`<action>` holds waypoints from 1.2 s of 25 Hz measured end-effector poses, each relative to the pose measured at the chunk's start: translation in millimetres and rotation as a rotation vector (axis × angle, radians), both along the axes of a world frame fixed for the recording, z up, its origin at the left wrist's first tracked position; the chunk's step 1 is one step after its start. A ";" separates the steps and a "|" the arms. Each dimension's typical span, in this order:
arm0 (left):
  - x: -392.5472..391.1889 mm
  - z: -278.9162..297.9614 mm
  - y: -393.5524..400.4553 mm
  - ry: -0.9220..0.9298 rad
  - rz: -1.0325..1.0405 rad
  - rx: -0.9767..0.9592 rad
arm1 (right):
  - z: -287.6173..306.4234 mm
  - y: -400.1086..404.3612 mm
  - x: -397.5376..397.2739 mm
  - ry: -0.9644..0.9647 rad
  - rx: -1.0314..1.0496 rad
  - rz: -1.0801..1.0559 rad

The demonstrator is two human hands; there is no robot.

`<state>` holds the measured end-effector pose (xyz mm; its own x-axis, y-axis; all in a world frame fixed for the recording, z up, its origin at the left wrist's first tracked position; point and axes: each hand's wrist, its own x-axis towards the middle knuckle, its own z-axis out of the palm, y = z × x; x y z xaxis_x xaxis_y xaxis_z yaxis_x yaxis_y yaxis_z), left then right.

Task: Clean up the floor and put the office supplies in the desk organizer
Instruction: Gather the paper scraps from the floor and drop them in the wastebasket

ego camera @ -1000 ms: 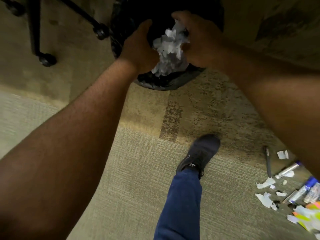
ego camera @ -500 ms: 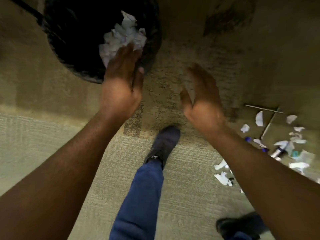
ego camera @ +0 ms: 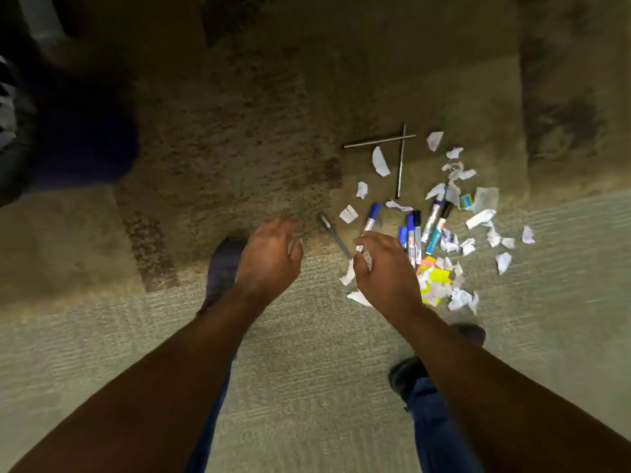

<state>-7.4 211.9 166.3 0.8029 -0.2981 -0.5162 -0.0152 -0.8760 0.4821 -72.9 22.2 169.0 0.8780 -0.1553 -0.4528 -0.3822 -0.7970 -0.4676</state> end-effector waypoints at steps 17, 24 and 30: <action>7.0 -199.1 -128.6 -0.247 -0.622 0.193 | -211.3 -105.9 113.7 -0.087 -0.105 -0.230; 32.7 -211.4 -133.0 -0.043 -0.571 0.181 | -233.7 -118.8 152.5 -0.071 -0.172 0.040; 33.9 -211.4 -128.9 -0.072 -0.442 0.094 | -238.0 -116.9 157.5 -0.019 -0.135 0.060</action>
<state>26.5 83.0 -45.0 0.6440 -0.5747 -0.5049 -0.4282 -0.8178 0.3846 84.5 -94.7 -69.0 0.8959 -0.1606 -0.4143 -0.3238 -0.8745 -0.3611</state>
